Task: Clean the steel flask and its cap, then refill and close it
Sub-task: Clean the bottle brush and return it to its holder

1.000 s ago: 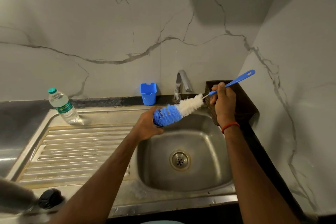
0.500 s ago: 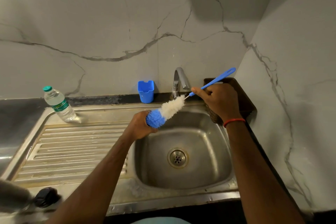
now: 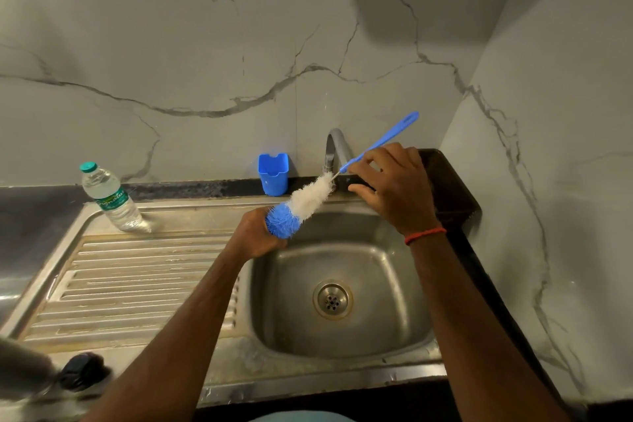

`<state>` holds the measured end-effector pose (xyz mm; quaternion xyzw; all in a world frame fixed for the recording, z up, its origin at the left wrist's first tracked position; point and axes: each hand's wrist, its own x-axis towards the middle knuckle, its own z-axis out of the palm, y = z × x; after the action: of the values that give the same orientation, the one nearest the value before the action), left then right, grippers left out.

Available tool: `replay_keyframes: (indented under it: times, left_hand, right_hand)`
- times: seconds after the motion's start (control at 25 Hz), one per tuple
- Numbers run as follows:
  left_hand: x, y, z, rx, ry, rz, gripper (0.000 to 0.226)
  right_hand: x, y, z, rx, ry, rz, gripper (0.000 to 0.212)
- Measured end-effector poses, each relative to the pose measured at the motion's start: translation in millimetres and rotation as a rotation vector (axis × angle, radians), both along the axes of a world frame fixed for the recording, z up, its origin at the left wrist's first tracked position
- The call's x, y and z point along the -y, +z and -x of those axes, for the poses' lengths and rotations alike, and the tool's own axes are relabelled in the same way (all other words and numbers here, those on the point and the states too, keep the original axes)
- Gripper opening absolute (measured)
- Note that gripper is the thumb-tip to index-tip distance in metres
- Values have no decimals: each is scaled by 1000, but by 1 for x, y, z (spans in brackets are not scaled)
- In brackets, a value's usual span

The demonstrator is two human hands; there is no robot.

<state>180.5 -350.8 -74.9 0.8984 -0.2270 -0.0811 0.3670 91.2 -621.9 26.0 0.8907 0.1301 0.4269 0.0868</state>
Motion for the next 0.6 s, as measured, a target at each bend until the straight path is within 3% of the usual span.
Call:
replay_keyframes:
  times: [0.2, 0.4, 0.48, 0.6]
  left_hand:
    - [-11, 7, -5, 47, -40, -51, 46]
    - [-20, 10, 7, 25, -17, 18, 95]
    - [-24, 9, 9, 25, 13, -15, 85]
    - [-25, 9, 11, 47, -18, -102, 65]
  right_hand:
    - [1, 0, -2, 26, 46, 36, 4]
    - [26, -2, -4, -365, 58, -50, 34]
    - [25, 1, 4, -603, -15, -81, 46]
    - [21, 2, 8, -791, -93, -182, 37]
